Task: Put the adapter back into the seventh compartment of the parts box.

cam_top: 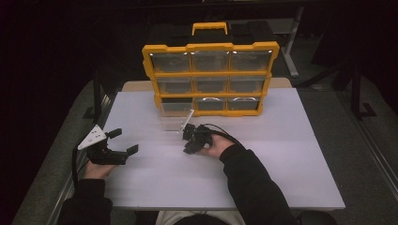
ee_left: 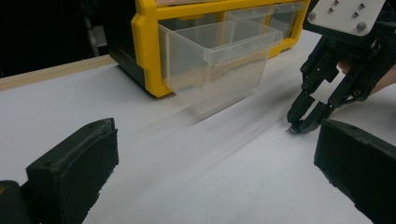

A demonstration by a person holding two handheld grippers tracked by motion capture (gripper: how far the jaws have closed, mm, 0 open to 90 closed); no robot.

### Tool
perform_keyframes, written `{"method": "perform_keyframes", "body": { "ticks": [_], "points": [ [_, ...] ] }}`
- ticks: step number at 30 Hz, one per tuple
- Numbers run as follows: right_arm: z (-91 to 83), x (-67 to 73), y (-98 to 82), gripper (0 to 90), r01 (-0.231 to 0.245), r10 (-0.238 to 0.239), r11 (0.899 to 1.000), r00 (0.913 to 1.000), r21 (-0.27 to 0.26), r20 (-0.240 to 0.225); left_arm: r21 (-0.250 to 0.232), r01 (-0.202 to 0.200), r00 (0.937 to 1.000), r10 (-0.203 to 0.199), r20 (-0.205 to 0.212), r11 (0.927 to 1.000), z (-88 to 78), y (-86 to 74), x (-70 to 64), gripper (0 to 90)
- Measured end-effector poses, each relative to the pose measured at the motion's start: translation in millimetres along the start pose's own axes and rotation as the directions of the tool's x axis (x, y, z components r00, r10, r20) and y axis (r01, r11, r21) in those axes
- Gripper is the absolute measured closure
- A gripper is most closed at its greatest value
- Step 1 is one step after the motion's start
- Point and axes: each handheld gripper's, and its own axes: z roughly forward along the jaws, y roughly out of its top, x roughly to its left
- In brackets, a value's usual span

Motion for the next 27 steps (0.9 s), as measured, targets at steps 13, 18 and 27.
{"method": "perform_keyframes", "body": {
  "ticks": [13, 18, 27],
  "points": [
    [-19.4, -2.0, -3.8, 74.8, -0.005, 0.006, 1.000, 1.0000, -0.019, 0.004, 0.000, 0.000, 1.0000, 0.000, -0.002, 1.0000, 0.2, 0.0, 0.3, 0.0],
    [-27.5, -4.1, -6.1, 74.8, -0.009, 0.009, 1.000, 0.9999, -0.020, 0.011, 0.001, -0.001, 1.0000, 0.001, -0.003, 1.0000, 0.3, 0.0, 0.2, 0.0],
    [-44.0, -8.2, -9.1, 74.8, -0.019, 0.020, 0.999, 0.9994, -0.037, 0.027, 0.001, 0.000, 1.0000, 0.000, -0.004, 1.0000, 0.3, 0.0, 0.3, 0.0]
  ]
}}
